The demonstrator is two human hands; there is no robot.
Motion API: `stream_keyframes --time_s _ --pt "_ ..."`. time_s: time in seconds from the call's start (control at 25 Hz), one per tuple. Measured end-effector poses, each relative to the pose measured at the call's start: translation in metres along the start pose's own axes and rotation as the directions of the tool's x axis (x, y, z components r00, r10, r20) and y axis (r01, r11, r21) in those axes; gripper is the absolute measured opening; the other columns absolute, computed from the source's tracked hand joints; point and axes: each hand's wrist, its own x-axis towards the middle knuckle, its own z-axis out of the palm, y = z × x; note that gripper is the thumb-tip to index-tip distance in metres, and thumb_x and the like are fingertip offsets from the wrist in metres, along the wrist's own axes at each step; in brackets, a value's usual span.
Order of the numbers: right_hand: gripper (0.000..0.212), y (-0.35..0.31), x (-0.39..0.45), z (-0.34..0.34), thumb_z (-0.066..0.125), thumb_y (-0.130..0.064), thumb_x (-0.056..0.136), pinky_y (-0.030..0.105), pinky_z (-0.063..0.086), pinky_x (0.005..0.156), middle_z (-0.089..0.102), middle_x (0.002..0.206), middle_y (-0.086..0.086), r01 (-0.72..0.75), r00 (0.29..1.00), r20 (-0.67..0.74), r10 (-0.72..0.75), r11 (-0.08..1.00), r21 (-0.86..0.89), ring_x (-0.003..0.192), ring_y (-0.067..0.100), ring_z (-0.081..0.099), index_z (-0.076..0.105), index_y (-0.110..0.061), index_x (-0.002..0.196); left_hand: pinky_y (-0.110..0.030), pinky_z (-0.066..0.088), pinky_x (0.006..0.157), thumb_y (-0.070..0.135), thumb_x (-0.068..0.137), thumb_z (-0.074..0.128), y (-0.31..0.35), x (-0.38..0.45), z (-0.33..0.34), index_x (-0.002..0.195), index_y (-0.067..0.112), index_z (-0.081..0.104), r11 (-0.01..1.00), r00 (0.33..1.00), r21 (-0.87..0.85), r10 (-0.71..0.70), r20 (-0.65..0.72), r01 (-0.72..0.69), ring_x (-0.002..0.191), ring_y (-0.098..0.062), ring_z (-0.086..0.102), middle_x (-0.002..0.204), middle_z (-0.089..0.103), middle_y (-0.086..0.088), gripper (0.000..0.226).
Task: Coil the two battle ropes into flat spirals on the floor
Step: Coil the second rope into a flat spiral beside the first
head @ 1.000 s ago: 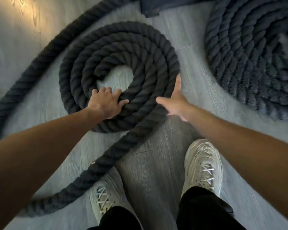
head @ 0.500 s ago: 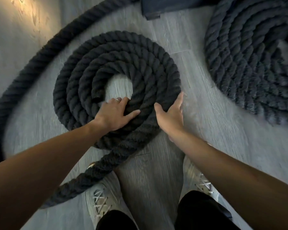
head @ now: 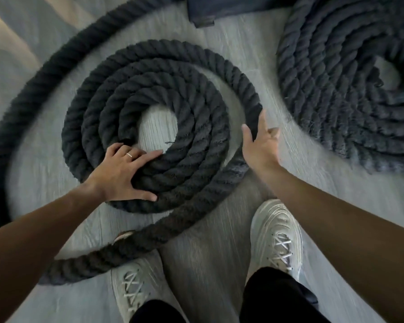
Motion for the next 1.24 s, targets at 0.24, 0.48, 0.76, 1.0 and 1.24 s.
stream_keyframes --time_s 0.24,0.48,0.76,1.0,1.24 --pt "0.071 0.004 -0.043 0.019 0.035 -0.04 0.106 0.032 0.045 0.066 0.006 0.163 0.024 -0.018 0.997 0.071 0.017 1.0 0.019 0.091 0.033 0.056 -0.013 -0.037 0.157 -0.051 0.037 0.095 0.097 0.077 0.013 0.02 0.011 -0.013 0.159 0.041 -0.011 0.987 0.999 0.161 -0.023 0.025 0.018 0.105 -0.033 0.057 0.12 0.061 -0.012 0.102" --pt "0.104 -0.003 -0.086 0.047 0.063 -0.039 0.093 0.015 0.036 0.067 0.029 0.131 0.008 -0.064 0.994 0.097 0.044 0.974 0.218 0.075 0.008 0.043 -0.022 -0.044 0.153 -0.044 0.042 0.084 0.098 0.073 -0.001 0.072 0.049 -0.026 0.156 0.033 -0.022 0.974 0.989 0.184 -0.144 0.032 0.135 0.099 -0.031 0.06 0.119 0.062 -0.014 0.108" --pt "0.065 -0.007 -0.016 0.022 0.027 -0.047 0.106 0.051 0.043 0.103 0.031 0.15 0.026 0.069 0.996 0.058 -0.068 0.998 -0.012 0.123 0.042 0.048 -0.016 -0.044 0.155 -0.037 0.049 0.063 0.099 0.072 0.012 0.104 0.069 -0.043 0.159 0.03 -0.011 0.928 0.919 0.007 -0.371 0.131 0.373 0.075 -0.028 0.064 0.097 0.063 -0.012 0.113" --pt "0.06 -0.059 0.062 0.0 0.029 -0.042 0.108 0.042 0.044 0.085 0.023 0.155 0.024 0.154 0.987 0.08 -0.137 0.951 -0.268 0.114 0.036 0.052 -0.003 -0.039 0.159 -0.04 0.052 0.092 0.078 0.088 0.043 0.084 0.106 -0.045 0.162 0.027 0.005 0.784 0.872 -0.382 -0.437 0.221 0.489 0.114 -0.032 0.063 0.132 0.063 -0.013 0.097" --pt "0.095 -0.024 -0.012 0.012 0.056 -0.047 0.094 0.033 0.04 0.083 0.026 0.153 0.013 0.055 0.995 0.084 -0.053 0.998 -0.014 0.123 0.03 0.048 -0.013 -0.033 0.157 -0.051 0.03 0.113 0.09 0.081 0.034 0.066 0.046 -0.021 0.161 0.018 0.015 0.977 0.988 -0.155 -0.151 -0.034 0.144 0.122 -0.028 0.051 0.129 0.061 -0.007 0.109"
